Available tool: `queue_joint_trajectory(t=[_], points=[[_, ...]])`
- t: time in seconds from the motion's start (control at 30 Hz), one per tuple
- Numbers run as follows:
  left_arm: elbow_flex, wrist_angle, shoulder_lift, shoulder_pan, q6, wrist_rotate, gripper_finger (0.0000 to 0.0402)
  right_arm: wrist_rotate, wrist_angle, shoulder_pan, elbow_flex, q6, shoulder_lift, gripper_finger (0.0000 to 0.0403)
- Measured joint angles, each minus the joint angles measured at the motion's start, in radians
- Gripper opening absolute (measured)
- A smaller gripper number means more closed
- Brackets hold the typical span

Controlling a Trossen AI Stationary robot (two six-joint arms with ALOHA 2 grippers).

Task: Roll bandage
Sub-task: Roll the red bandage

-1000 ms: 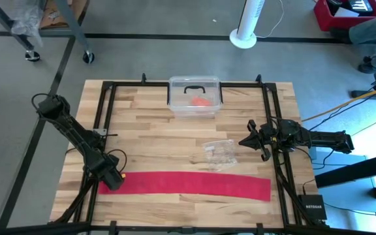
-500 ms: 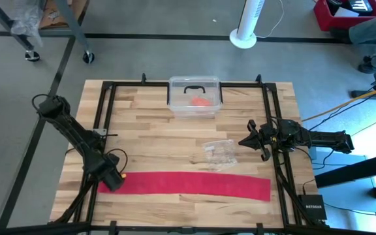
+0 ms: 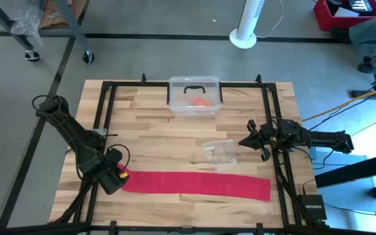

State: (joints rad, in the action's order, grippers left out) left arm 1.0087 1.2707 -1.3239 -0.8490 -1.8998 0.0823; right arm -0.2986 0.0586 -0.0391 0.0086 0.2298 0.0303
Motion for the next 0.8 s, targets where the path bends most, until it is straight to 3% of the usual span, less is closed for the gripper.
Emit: queue_joint_trajectory(t=[0.33, 0.8], points=[[0.094, 0.004, 0.001, 0.006, 0.244, 0.227, 0.0058, 0.0, 0.0, 0.0, 0.0, 0.0, 0.0, 0.0008], [0.231, -0.034, 0.002, 0.193, 0.629, 0.293, 0.0058, 0.0, 0.0, 0.0, 0.0, 0.0, 0.0, 0.0008]])
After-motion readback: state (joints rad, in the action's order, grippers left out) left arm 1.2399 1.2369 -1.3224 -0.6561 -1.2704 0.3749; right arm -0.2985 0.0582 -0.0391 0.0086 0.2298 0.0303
